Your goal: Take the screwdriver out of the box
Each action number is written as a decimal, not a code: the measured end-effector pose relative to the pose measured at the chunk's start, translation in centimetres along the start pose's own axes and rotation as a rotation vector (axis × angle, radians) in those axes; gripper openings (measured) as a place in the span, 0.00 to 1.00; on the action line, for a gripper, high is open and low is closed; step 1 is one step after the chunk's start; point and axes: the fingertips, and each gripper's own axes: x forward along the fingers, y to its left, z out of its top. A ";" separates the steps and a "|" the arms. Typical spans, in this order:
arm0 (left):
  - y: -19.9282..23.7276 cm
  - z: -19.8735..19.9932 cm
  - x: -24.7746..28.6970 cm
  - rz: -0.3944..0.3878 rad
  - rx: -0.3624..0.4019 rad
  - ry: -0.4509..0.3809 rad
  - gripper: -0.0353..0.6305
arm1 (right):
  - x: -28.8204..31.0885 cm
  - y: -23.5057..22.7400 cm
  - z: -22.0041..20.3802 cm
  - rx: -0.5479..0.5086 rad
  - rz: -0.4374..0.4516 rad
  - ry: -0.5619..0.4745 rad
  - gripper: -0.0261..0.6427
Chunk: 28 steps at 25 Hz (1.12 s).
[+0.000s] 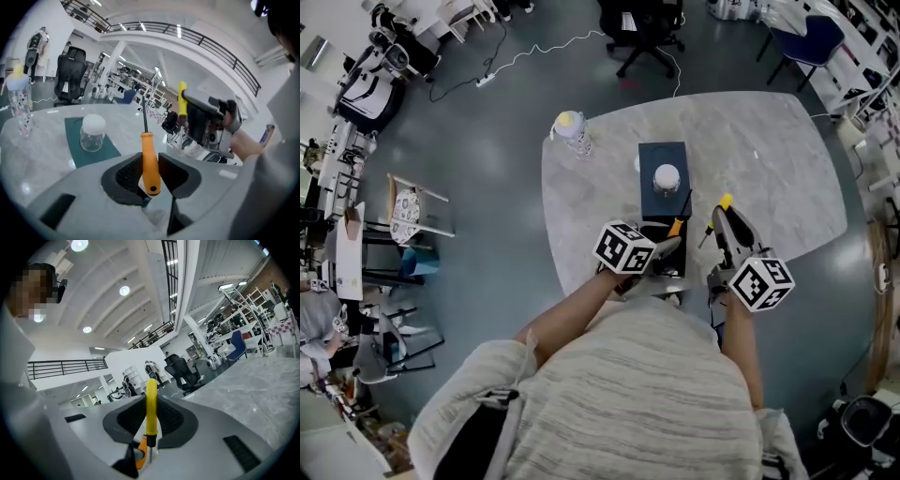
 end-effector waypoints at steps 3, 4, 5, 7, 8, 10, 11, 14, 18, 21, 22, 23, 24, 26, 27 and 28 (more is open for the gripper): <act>-0.7 2.8 -2.5 -0.019 0.028 -0.117 0.23 | 0.4 1.8 0.6 -0.019 0.039 -0.011 0.14; -0.9 3.7 -3.4 -0.023 0.040 -0.154 0.23 | 0.6 2.5 0.8 -0.024 0.049 -0.014 0.14; -1.2 4.5 -4.2 -0.028 0.053 -0.189 0.23 | 0.7 3.1 1.0 -0.029 0.056 -0.017 0.14; -1.9 5.8 -5.7 -0.037 0.080 -0.249 0.23 | 0.7 4.1 1.2 -0.039 0.072 -0.020 0.14; -2.2 6.4 -6.4 -0.041 0.094 -0.273 0.23 | 0.7 4.6 1.3 -0.044 0.083 -0.020 0.14; -2.9 7.3 -7.6 -0.049 0.121 -0.315 0.23 | 0.8 5.6 1.5 -0.050 0.104 -0.022 0.14; -3.1 7.7 -8.0 -0.053 0.131 -0.334 0.23 | 0.8 6.0 1.5 -0.050 0.111 -0.025 0.14; -3.8 8.4 -9.4 -0.067 0.149 -0.387 0.23 | 0.7 7.2 1.5 -0.058 0.134 -0.033 0.14; -4.6 8.9 -10.6 -0.089 0.167 -0.440 0.23 | 0.6 8.1 1.6 -0.068 0.163 -0.042 0.14; -5.2 8.8 -11.5 -0.102 0.178 -0.468 0.23 | 0.2 8.6 1.2 -0.073 0.178 -0.043 0.14; -5.3 8.8 -11.8 -0.103 0.184 -0.475 0.23 | 0.1 8.8 1.1 -0.074 0.183 -0.044 0.14; -5.5 8.9 -12.1 -0.104 0.188 -0.479 0.23 | 0.0 9.1 1.0 -0.077 0.186 -0.046 0.14; -5.5 8.9 -12.4 -0.104 0.191 -0.483 0.23 | 0.0 9.4 1.0 -0.080 0.188 -0.047 0.14; -5.6 9.2 -12.8 -0.107 0.193 -0.492 0.23 | 0.1 9.8 1.2 -0.097 0.195 -0.050 0.14; -5.6 9.3 -12.9 -0.110 0.195 -0.497 0.23 | 0.1 10.0 1.3 -0.108 0.200 -0.052 0.14; -5.7 9.4 -13.0 -0.113 0.197 -0.502 0.23 | 0.1 10.2 1.3 -0.118 0.204 -0.052 0.14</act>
